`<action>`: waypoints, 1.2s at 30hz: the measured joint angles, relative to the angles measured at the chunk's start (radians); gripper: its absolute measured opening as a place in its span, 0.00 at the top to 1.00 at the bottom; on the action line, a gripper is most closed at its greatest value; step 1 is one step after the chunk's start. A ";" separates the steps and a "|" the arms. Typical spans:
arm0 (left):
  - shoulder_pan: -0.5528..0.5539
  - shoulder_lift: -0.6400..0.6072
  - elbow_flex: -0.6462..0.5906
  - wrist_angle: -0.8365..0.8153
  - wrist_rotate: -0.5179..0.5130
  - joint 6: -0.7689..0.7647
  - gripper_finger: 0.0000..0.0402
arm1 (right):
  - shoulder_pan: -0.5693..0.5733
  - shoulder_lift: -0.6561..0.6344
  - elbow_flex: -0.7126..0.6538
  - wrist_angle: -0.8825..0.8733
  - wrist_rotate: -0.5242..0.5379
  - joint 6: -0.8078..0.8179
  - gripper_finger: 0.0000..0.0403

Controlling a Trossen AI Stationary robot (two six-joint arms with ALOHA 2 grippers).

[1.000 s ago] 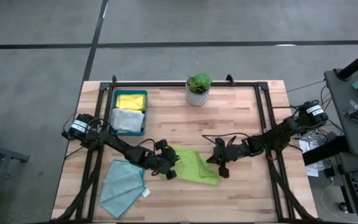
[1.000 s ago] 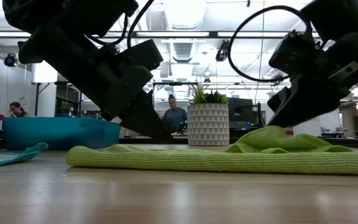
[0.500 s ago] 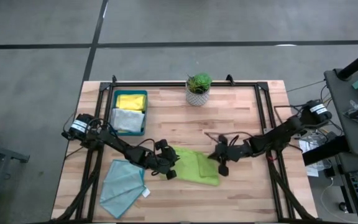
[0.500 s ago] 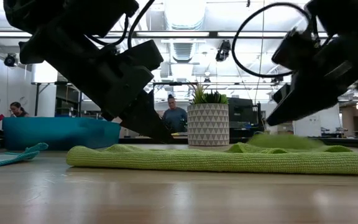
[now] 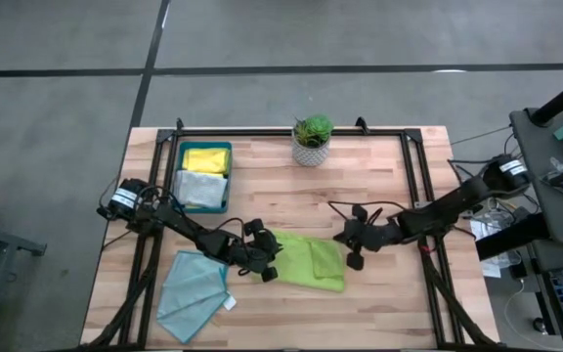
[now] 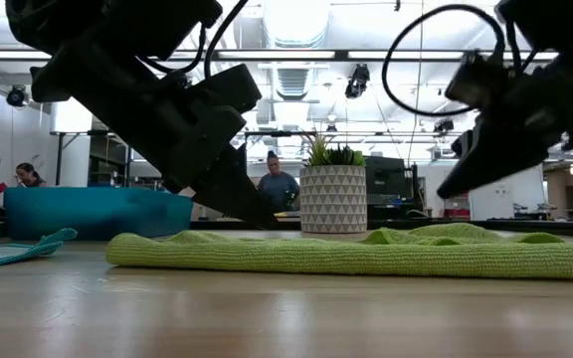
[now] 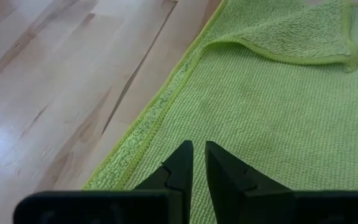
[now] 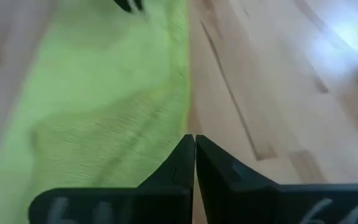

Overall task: Fold microfiber towels
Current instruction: Fold the green towel

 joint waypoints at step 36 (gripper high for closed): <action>0.000 0.000 0.000 0.000 0.000 0.002 0.93 | -0.009 0.010 0.000 0.236 -0.290 -0.016 0.98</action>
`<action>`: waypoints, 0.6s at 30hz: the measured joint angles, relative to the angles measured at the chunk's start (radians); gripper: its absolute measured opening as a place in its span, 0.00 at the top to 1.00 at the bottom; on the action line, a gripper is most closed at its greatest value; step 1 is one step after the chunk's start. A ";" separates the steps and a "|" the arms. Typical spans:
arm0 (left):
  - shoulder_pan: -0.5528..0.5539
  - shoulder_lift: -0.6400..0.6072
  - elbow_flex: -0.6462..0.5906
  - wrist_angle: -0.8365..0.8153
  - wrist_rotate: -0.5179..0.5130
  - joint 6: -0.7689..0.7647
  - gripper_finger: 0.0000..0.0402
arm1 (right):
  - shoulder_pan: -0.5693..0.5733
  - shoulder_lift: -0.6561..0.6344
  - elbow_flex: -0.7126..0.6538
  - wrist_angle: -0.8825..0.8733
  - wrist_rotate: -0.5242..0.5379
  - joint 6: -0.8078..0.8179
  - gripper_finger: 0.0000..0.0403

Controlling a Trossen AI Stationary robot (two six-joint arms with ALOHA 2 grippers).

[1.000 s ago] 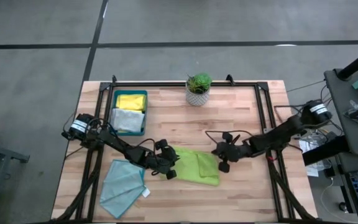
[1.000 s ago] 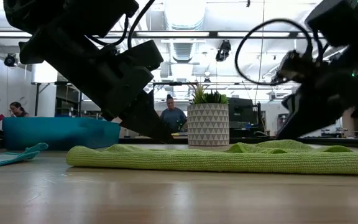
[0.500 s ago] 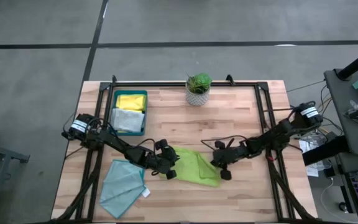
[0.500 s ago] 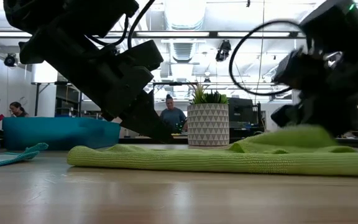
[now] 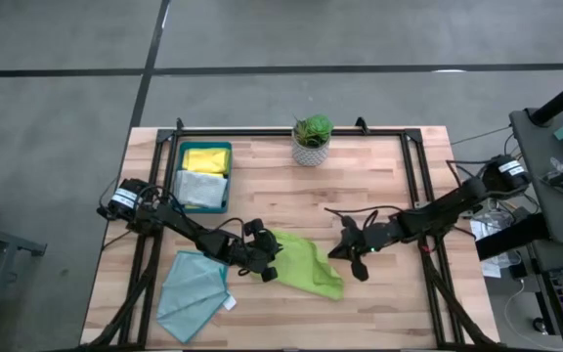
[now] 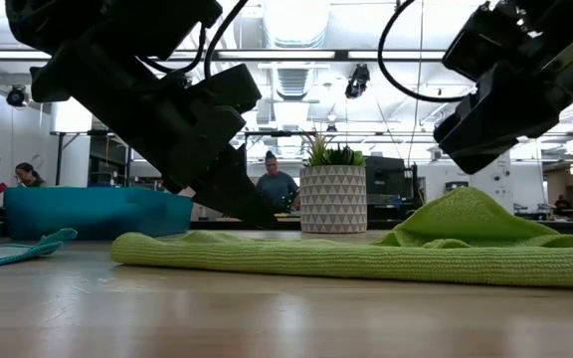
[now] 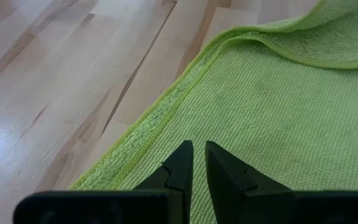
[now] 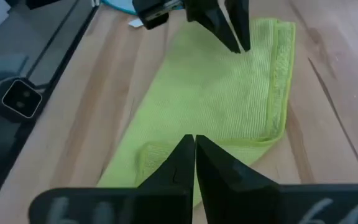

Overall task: Fold microfiber towels
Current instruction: Fold the green towel

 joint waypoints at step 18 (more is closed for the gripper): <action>0.006 0.000 0.000 0.000 0.000 -0.001 0.93 | 0.074 0.246 0.159 -0.151 0.035 0.052 0.98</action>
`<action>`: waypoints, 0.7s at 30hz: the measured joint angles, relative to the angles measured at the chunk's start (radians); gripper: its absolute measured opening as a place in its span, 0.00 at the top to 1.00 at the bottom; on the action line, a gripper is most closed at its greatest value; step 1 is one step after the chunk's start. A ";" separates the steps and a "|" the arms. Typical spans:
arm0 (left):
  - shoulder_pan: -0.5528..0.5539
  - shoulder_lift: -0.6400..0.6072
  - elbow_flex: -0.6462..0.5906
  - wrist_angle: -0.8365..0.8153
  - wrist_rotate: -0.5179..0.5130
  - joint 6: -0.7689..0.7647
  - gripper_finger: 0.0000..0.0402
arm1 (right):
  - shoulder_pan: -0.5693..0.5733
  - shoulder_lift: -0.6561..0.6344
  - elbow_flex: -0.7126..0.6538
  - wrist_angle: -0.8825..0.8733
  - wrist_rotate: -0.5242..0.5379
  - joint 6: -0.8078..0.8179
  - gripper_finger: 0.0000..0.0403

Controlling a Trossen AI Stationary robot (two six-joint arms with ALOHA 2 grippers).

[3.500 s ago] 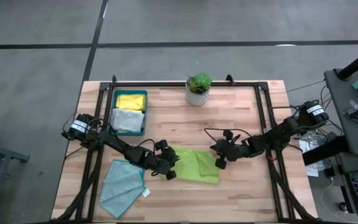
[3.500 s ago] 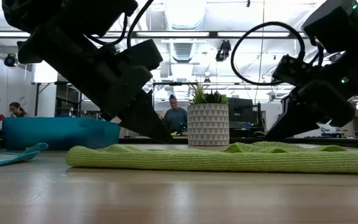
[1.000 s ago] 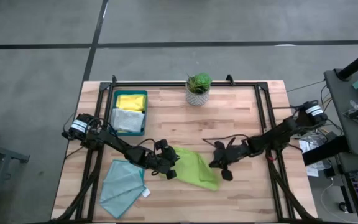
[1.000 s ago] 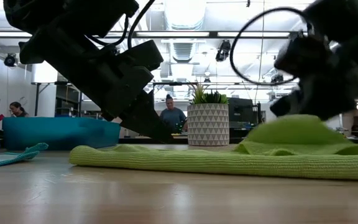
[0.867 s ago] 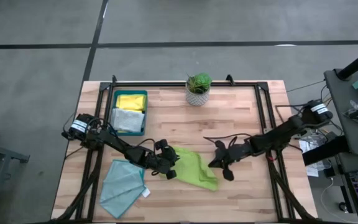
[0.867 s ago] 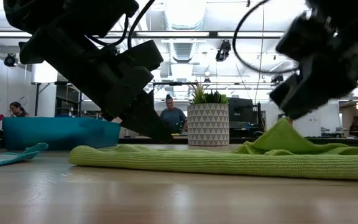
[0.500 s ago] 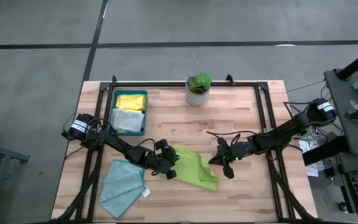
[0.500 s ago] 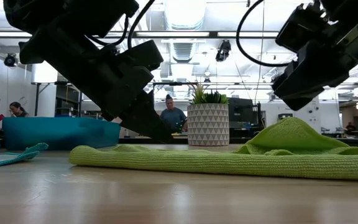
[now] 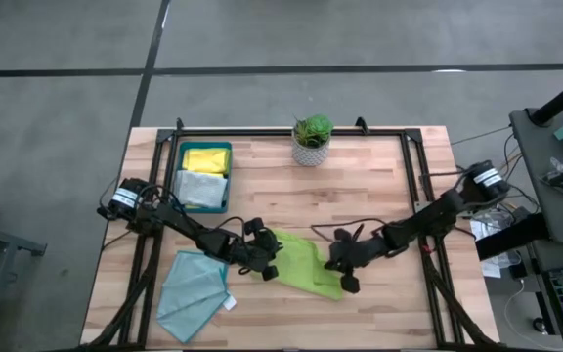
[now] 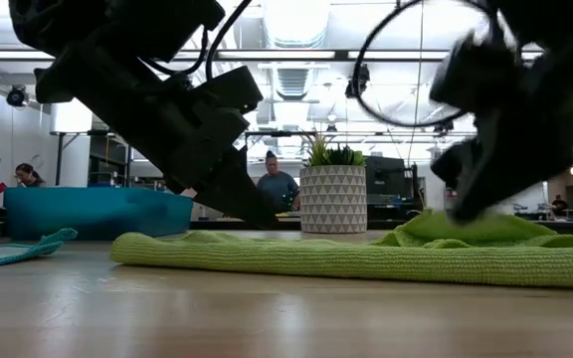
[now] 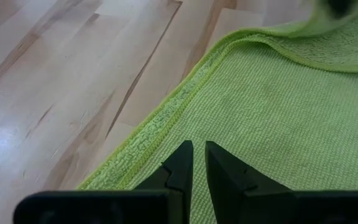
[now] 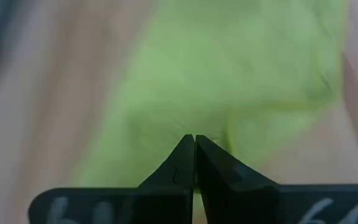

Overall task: Fold microfiber towels
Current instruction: Fold the green towel

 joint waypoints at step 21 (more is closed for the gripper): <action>0.005 0.109 0.006 -0.062 0.000 -0.085 0.93 | -0.007 -0.107 0.072 -0.504 0.173 0.023 0.98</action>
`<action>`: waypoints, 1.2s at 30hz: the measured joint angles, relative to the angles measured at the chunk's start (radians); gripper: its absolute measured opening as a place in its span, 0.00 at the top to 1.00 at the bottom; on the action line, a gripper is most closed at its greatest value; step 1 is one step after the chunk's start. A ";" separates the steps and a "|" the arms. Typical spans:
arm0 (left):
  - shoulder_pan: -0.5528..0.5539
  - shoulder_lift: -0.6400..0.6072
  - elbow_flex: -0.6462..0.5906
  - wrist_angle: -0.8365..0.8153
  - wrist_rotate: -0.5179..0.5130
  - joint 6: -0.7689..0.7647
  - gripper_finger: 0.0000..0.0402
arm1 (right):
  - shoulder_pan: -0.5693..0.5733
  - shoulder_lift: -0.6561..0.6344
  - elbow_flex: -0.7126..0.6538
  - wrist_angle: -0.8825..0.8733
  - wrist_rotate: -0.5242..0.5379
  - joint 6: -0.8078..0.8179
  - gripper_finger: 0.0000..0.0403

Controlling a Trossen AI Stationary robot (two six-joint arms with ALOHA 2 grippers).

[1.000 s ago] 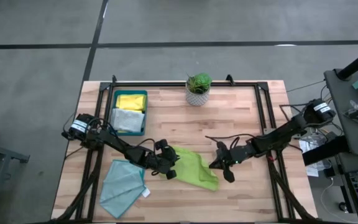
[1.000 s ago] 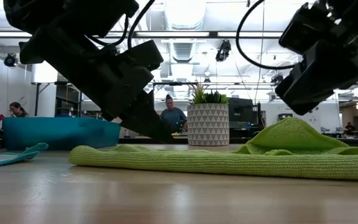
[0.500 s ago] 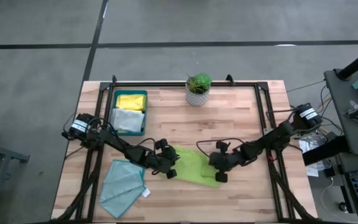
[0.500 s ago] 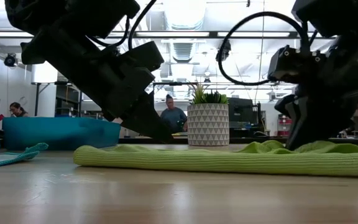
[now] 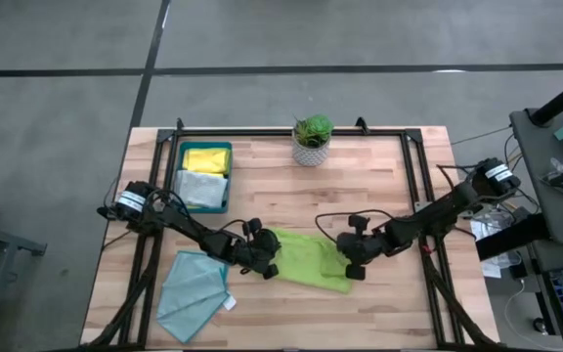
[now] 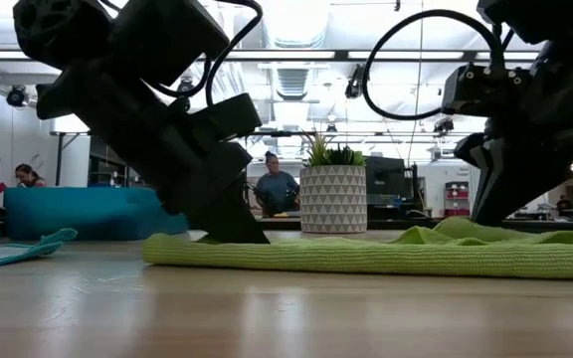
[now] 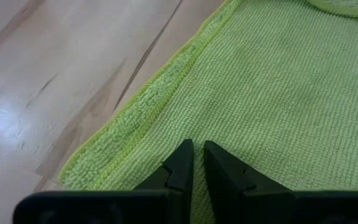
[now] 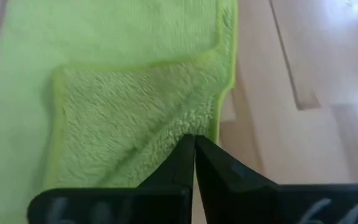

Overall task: Fold microfiber towels
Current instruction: Fold the green towel

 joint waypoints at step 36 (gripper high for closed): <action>0.002 -0.070 -0.005 -0.037 -0.037 -0.078 0.93 | -0.006 -0.091 -0.015 0.180 -0.100 0.011 0.98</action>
